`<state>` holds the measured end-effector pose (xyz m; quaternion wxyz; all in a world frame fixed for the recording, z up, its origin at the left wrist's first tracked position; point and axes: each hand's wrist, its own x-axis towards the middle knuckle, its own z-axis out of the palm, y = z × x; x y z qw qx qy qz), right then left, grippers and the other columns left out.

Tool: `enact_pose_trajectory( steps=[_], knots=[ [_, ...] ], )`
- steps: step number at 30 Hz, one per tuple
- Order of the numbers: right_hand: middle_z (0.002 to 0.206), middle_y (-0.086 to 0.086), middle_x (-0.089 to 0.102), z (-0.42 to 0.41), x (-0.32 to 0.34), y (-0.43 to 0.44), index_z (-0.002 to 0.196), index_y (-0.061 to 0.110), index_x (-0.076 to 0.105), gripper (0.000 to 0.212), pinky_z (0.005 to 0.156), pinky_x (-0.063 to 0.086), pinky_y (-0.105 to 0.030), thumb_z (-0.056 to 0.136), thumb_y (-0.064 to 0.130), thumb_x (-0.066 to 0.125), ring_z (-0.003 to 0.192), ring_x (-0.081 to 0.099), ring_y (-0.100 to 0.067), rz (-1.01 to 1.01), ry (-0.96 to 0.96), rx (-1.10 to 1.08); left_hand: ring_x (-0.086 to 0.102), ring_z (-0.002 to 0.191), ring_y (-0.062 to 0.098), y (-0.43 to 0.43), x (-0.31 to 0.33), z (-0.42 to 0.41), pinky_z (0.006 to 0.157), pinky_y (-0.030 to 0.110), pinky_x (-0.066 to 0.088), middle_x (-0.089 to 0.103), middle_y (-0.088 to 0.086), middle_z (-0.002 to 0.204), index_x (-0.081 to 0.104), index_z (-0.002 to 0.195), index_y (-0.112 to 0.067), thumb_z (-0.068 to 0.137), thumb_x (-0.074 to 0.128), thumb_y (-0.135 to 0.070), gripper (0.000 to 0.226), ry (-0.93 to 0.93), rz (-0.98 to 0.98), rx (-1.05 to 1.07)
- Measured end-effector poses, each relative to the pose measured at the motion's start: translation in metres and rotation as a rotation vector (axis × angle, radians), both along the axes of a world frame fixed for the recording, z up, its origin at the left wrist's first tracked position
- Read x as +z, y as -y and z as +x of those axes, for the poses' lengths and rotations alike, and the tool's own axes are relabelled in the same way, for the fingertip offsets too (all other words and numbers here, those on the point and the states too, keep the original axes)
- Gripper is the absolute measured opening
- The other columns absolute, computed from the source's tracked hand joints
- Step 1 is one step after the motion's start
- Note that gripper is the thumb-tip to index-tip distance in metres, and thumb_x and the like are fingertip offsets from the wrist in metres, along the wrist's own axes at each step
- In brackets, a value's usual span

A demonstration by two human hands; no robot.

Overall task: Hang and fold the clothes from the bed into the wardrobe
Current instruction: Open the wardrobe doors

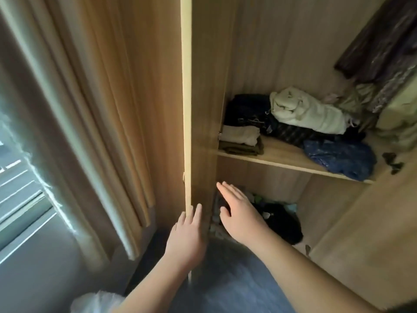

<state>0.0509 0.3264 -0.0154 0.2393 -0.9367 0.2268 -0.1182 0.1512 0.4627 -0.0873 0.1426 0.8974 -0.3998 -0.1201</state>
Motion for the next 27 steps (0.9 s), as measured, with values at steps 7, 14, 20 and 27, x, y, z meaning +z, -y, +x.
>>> enact_pose_trajectory(
  steps=[7,14,20,27],
  knots=[
    [0.166,0.005,0.008,-0.144,-0.042,0.008,0.158,0.034,0.009,0.063,0.123,0.012,-0.038,0.100,0.044,0.034,0.152,0.002,-0.019,-0.236,-0.298,-0.316,-0.010,0.153,0.030,0.041,-0.017,-0.065,0.122,0.050,0.003,-0.005,0.006,0.168,-0.004,0.159,-0.027,0.101,0.029,-0.046,0.069,0.128,0.101,-0.344],
    [0.166,0.000,0.009,-0.248,-0.046,-0.012,0.157,0.032,0.007,0.064,0.122,0.015,-0.042,0.099,0.051,0.028,0.152,0.005,-0.022,-0.230,-0.455,-0.574,-0.005,0.154,0.029,0.062,-0.005,-0.131,0.123,0.050,0.008,0.000,0.004,0.168,0.000,0.159,-0.030,0.100,0.025,-0.056,0.070,0.183,0.010,-0.545],
    [0.166,0.002,0.007,-0.333,-0.041,-0.071,0.157,0.033,0.009,0.064,0.123,0.012,-0.041,0.100,0.048,0.033,0.152,0.001,-0.020,-0.169,-0.419,-0.747,-0.002,0.154,0.029,0.042,-0.003,-0.203,0.122,0.050,0.009,0.002,0.004,0.168,0.000,0.159,-0.031,0.099,0.020,-0.062,0.070,0.136,-0.031,-0.662],
    [0.166,0.000,0.010,-0.468,-0.040,-0.193,0.157,0.031,0.014,0.065,0.121,0.017,-0.041,0.098,0.046,0.037,0.152,0.005,-0.022,-0.162,-0.388,-0.997,-0.003,0.154,0.031,-0.028,0.012,-0.359,0.123,0.051,0.006,0.000,0.006,0.168,0.002,0.159,-0.029,0.102,0.023,-0.058,0.068,0.120,-0.024,-0.952]
  ],
)
